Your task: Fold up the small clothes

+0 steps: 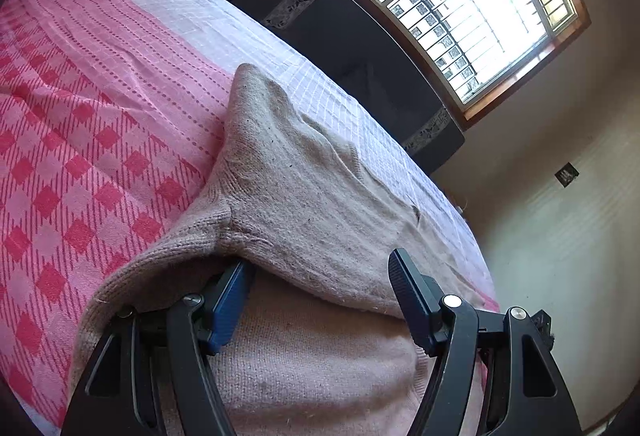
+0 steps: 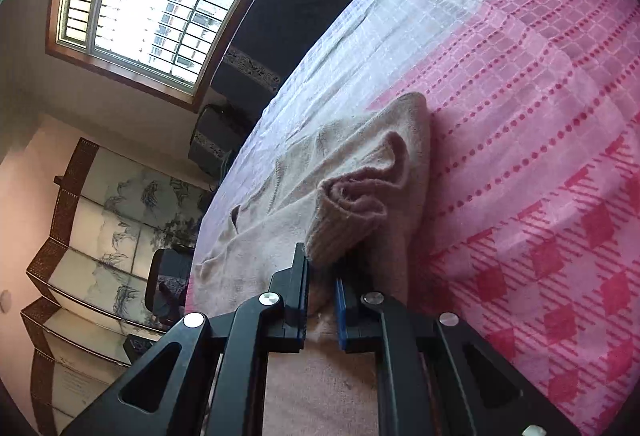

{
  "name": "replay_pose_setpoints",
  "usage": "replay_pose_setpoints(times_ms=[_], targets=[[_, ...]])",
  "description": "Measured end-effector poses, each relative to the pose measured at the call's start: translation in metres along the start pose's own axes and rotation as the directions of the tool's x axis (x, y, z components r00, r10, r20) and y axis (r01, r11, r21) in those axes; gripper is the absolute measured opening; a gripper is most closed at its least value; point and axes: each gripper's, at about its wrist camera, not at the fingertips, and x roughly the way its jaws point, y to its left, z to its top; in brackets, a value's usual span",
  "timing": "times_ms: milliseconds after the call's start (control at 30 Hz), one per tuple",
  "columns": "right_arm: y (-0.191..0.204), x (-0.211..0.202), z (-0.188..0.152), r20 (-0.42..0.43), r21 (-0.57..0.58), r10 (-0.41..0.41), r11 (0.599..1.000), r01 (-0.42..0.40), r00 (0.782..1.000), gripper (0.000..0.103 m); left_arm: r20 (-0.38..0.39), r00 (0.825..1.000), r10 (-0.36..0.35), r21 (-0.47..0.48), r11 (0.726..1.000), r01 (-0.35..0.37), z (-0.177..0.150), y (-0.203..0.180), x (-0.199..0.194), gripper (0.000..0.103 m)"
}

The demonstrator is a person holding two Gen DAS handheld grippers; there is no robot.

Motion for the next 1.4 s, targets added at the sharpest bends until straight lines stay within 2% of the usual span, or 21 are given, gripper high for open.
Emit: replay_pose_setpoints(times_ms=[167, 300, 400, 433, 500, 600, 667, 733, 800, 867, 967, 1067, 1167, 1267, 1300, 1333, 1367, 1400], targets=[[-0.018, -0.001, 0.003, -0.019, 0.114, 0.087, 0.990, -0.084, 0.996, 0.013, 0.015, 1.000, 0.021, -0.007, 1.000, -0.021, -0.001, 0.003, -0.002, 0.069], [-0.020, -0.007, 0.001, 0.008, 0.134, 0.096, 0.986, -0.096, 0.995, 0.020, 0.034, 0.998, 0.051, -0.011, 0.999, -0.051, -0.003, 0.004, -0.004, 0.069], [-0.019, -0.006, 0.000, 0.022, 0.144, 0.081, 0.986, -0.083, 0.997, 0.020, 0.066, 0.996, 0.057, -0.031, 0.998, -0.055, -0.002, 0.007, -0.007, 0.068], [-0.015, -0.004, 0.000, 0.020, 0.123, 0.060, 0.991, -0.062, 0.998, 0.018, 0.081, 0.995, 0.063, -0.049, 0.997, -0.059, -0.002, 0.010, -0.009, 0.066], [-0.005, -0.003, 0.000, 0.031, 0.079, 0.023, 0.997, -0.025, 0.999, 0.016, 0.106, 0.992, 0.070, -0.098, 0.993, -0.059, -0.002, 0.019, -0.013, 0.053], [0.002, 0.002, 0.000, 0.029, 0.075, 0.061, 0.995, -0.063, 0.998, 0.015, 0.118, 0.990, 0.074, -0.144, 0.988, -0.056, -0.003, 0.027, -0.016, 0.044], [0.001, 0.007, -0.001, 0.007, 0.072, 0.036, 0.997, -0.036, 0.999, 0.015, 0.122, 0.988, 0.094, -0.156, 0.985, -0.074, -0.004, 0.028, -0.016, 0.039], [-0.005, 0.010, -0.005, -0.009, 0.091, 0.050, 0.995, -0.049, 0.999, 0.009, 0.143, 0.982, 0.127, -0.194, 0.976, -0.098, -0.006, 0.032, -0.020, 0.032], [-0.007, 0.008, -0.004, -0.011, 0.089, 0.048, 0.995, -0.047, 0.999, 0.009, 0.151, 0.978, 0.145, -0.223, 0.969, -0.109, -0.007, 0.036, -0.021, 0.025], [-0.007, 0.007, -0.003, -0.016, 0.086, 0.060, 0.995, -0.059, 0.998, 0.010, 0.154, 0.974, 0.167, -0.223, 0.966, -0.130, -0.009, 0.035, -0.021, 0.025], [-0.014, 0.009, -0.001, -0.033, 0.121, 0.131, 0.985, -0.127, 0.991, 0.017, 0.165, 0.965, 0.205, -0.234, 0.958, -0.164, -0.011, 0.034, -0.022, 0.021], [-0.019, 0.006, -0.001, -0.043, 0.121, 0.132, 0.985, -0.126, 0.990, 0.014, 0.164, 0.954, 0.251, -0.276, 0.940, -0.200, -0.015, 0.040, -0.024, 0.014], [-0.019, -0.001, -0.002, -0.042, 0.124, 0.137, 0.984, -0.130, 0.990, 0.017, 0.163, 0.940, 0.300, -0.272, 0.929, -0.249, -0.017, 0.037, -0.025, 0.013], [-0.020, -0.010, -0.003, -0.042, 0.114, 0.140, 0.984, -0.135, 0.989, 0.019, 0.164, 0.941, 0.297, -0.285, 0.927, -0.243, -0.018, 0.037, -0.024, 0.013], [-0.018, -0.014, -0.005, -0.037, 0.112, 0.153, 0.983, -0.148, 0.988, 0.023, 0.160, 0.948, 0.276, -0.289, 0.931, -0.222, -0.018, 0.039, -0.025, 0.013], [-0.018, -0.020, -0.007, -0.033, 0.108, 0.166, 0.981, -0.162, 0.986, 0.035, 0.143, 0.961, 0.237, -0.290, 0.938, -0.188, -0.017, 0.043, -0.026, 0.013], [-0.017, -0.026, -0.009, -0.031, 0.099, 0.176, 0.980, -0.173, 0.984, 0.041, 0.121, 0.972, 0.203, -0.293, 0.942, -0.161, -0.016, 0.045, -0.029, 0.013], [-0.016, -0.032, -0.012, -0.029, 0.085, 0.184, 0.980, -0.181, 0.982, 0.048, 0.116, 0.975, 0.190, -0.295, 0.944, -0.149, -0.017, 0.044, -0.036, 0.013]])
